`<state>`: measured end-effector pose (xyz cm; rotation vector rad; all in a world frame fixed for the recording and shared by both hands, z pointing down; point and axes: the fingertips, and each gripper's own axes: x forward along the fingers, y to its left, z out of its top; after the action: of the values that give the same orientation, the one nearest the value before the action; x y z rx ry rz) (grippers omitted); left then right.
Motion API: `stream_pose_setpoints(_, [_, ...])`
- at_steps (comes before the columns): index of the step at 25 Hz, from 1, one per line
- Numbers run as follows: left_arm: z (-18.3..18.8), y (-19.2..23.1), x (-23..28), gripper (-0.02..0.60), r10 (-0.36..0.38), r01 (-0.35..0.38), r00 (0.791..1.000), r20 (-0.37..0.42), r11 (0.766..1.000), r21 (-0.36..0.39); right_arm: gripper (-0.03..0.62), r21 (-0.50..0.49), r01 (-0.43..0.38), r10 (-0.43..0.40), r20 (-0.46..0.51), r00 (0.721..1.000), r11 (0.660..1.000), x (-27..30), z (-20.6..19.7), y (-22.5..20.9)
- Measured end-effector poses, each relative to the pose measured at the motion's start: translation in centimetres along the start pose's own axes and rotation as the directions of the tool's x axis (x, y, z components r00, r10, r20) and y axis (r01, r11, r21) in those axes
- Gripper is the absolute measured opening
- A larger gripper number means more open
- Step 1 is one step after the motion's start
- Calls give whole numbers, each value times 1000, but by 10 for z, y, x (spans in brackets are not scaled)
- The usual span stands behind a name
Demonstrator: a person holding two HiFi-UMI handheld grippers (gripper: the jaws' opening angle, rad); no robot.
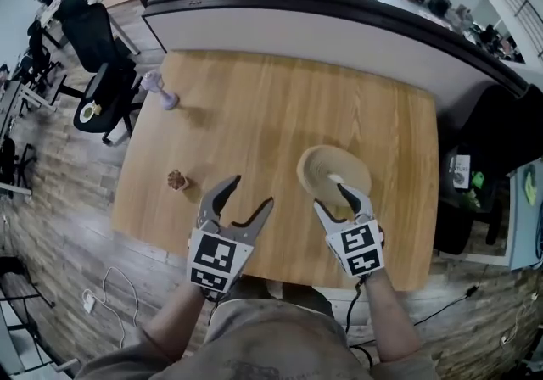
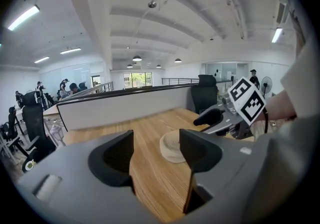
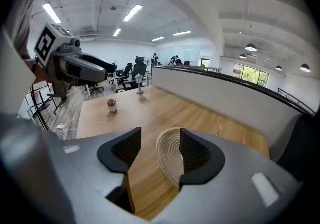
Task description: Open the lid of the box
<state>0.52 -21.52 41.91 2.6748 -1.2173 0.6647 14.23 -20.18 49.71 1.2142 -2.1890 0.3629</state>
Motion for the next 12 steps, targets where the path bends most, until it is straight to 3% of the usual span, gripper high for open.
stream_pose_setpoints(5, [-21, 3, 10, 287, 10, -11, 999, -47, 1000, -8, 225, -70, -40, 31, -122, 992, 997, 41, -28, 6])
stream_pose_setpoints(12, [-44, 12, 15, 288, -4, 2, 996, -85, 1000, -26, 225, -96, -47, 23, -238, 971, 994, 81, -63, 6])
